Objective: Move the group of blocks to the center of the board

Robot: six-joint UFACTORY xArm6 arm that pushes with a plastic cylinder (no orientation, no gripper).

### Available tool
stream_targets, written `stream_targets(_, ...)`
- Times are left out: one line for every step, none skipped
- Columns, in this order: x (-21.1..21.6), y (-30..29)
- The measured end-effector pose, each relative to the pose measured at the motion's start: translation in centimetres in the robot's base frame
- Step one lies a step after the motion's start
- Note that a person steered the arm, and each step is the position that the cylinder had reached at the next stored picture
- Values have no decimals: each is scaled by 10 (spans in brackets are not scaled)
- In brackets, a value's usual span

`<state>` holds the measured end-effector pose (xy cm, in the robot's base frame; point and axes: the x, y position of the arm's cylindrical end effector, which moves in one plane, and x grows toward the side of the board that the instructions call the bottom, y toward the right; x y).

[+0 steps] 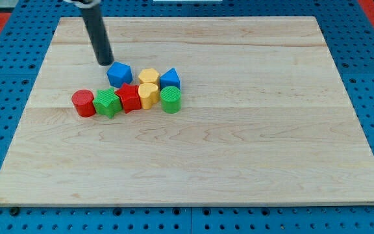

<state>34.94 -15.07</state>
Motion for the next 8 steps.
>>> stream_targets(42, 1)
stream_targets(0, 6)
stream_targets(45, -78)
stream_targets(112, -100)
stream_targets(140, -68)
stream_targets(121, -32)
stream_targets(95, -30)
stream_targets(80, 27)
